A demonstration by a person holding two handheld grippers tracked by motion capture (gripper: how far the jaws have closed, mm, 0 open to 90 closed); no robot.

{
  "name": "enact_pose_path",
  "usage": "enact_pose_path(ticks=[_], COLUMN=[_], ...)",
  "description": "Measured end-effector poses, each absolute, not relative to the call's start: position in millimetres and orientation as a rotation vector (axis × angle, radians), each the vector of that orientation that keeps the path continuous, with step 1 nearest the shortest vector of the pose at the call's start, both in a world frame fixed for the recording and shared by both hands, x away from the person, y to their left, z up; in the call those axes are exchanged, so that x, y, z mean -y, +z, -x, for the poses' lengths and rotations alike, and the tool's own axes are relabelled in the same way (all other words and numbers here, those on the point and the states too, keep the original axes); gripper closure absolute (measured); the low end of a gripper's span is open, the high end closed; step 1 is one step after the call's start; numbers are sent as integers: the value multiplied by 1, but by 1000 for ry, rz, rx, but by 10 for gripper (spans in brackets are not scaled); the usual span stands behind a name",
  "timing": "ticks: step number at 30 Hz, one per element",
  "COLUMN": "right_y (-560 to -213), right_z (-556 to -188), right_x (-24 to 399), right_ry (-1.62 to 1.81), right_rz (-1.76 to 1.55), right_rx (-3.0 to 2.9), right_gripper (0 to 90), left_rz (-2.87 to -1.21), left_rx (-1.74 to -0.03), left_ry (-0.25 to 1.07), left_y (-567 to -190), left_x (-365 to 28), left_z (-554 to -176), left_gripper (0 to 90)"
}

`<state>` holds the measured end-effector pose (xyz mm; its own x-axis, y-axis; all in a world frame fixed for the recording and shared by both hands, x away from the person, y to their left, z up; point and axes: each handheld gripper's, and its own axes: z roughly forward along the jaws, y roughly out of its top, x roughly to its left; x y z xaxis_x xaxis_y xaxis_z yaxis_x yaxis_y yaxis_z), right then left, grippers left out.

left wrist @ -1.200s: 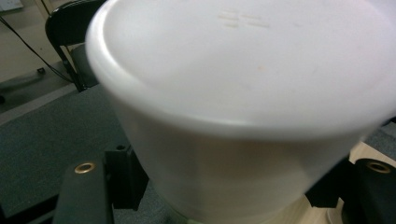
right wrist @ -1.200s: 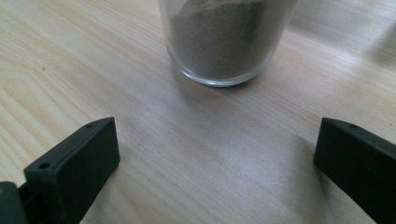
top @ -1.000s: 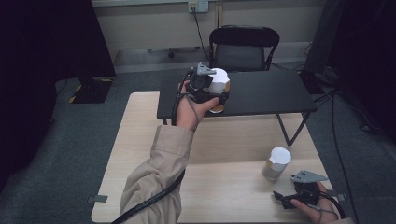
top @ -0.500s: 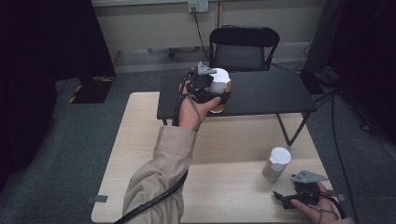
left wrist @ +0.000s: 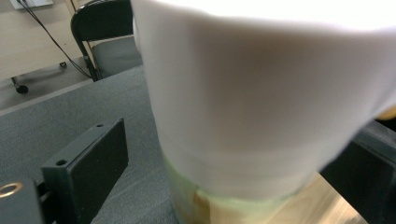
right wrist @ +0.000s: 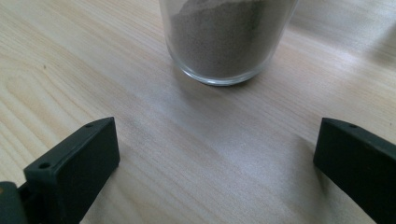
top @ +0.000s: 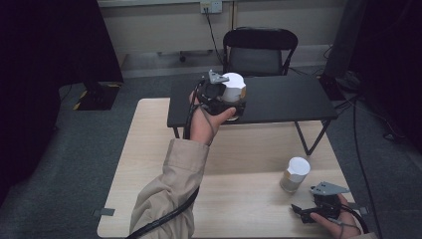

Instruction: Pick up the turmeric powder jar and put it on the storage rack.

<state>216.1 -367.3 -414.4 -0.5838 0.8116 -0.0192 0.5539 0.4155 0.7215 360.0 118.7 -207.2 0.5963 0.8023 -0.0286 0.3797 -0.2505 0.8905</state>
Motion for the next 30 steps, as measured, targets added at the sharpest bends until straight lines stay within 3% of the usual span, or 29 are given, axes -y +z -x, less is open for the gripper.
enact_pose_path(ticks=[30], right_y=[-414], right_z=[-215], right_x=[367], right_ry=[970], right_rz=[-1174], right_rx=[-2308], right_gripper=[0], left_rz=[-1853], left_rx=[-914], left_ry=[523], left_y=[-240], left_x=[-130], left_z=[-333], left_gripper=[7])
